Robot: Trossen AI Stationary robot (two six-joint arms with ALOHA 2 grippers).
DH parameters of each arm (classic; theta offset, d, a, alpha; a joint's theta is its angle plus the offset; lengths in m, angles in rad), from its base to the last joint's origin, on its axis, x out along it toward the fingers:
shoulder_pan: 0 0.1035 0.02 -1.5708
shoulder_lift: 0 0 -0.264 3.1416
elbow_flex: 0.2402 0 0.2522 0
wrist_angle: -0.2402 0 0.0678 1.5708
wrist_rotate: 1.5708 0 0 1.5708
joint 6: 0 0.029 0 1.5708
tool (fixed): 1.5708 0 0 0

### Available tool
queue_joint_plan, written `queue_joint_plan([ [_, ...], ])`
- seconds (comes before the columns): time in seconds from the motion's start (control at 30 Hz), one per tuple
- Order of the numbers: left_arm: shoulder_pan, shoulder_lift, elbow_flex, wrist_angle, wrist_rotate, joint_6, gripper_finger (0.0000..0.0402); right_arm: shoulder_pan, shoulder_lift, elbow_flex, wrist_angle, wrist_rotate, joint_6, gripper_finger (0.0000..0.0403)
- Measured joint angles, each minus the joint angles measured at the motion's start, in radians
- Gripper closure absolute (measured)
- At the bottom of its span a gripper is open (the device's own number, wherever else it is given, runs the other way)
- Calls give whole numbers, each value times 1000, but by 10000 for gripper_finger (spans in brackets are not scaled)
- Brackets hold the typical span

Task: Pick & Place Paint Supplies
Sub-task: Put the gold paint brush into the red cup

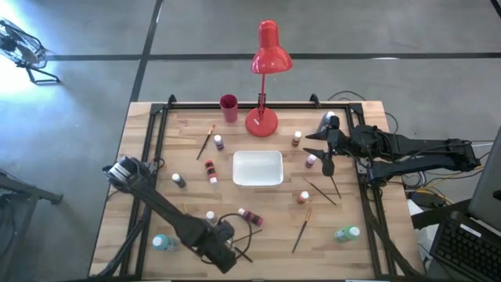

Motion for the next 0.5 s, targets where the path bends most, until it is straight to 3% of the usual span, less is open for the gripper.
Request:
queue_joint_plan([
  [0.5,2,83,0,24,18,44,280,0,0,0,0,0,11,221],
])
